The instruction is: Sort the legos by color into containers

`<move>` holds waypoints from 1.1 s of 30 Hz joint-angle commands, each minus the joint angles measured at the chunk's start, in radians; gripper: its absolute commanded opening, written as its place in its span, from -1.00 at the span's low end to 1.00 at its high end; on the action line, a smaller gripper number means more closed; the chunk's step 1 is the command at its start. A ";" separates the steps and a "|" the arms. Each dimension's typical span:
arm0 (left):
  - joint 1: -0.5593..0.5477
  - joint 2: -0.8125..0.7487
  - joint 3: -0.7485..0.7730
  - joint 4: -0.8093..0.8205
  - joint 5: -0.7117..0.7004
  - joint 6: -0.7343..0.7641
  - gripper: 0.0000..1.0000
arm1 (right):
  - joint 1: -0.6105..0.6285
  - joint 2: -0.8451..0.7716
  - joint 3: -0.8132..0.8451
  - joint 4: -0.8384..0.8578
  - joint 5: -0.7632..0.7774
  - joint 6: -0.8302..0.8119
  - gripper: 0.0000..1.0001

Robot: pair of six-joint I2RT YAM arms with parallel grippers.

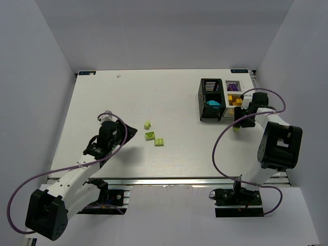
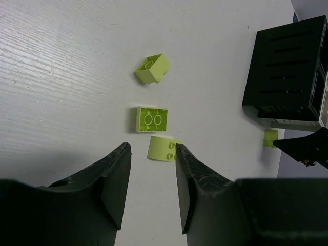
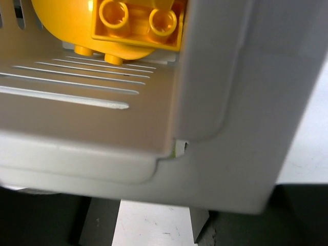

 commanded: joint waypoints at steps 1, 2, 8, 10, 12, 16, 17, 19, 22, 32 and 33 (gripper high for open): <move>0.005 -0.013 0.008 -0.005 -0.011 -0.004 0.00 | 0.020 0.035 0.057 -0.048 -0.003 -0.024 0.05; 0.004 -0.015 0.008 -0.007 -0.011 -0.004 0.00 | 0.022 0.041 0.065 -0.068 -0.006 -0.030 0.04; 0.004 -0.021 0.008 -0.016 -0.017 -0.003 0.00 | 0.029 0.058 0.088 -0.099 -0.021 -0.078 -0.03; 0.005 -0.023 0.008 -0.017 -0.017 -0.003 0.00 | 0.029 0.060 0.088 -0.104 -0.023 -0.085 -0.03; 0.004 -0.021 0.008 -0.017 -0.017 -0.004 0.00 | 0.029 0.052 0.080 -0.105 -0.026 -0.087 -0.03; 0.005 -0.023 0.008 -0.017 -0.019 -0.006 0.00 | 0.028 0.001 0.043 -0.053 -0.038 -0.052 0.11; 0.004 -0.020 0.008 -0.016 -0.019 -0.006 0.00 | 0.028 -0.029 0.027 -0.035 -0.041 -0.043 0.25; 0.005 -0.019 0.008 -0.016 -0.017 -0.007 0.00 | 0.028 -0.054 0.019 0.004 -0.066 -0.032 0.33; 0.005 -0.015 0.011 -0.014 -0.014 -0.004 0.00 | 0.029 -0.094 0.013 0.036 -0.092 -0.039 0.38; 0.005 -0.015 0.015 -0.019 -0.019 -0.003 0.00 | 0.028 -0.172 0.006 -0.210 -0.313 -0.673 0.48; 0.005 -0.015 0.013 -0.019 -0.019 -0.001 0.00 | 0.028 -0.170 0.003 -0.223 -0.282 -0.817 0.48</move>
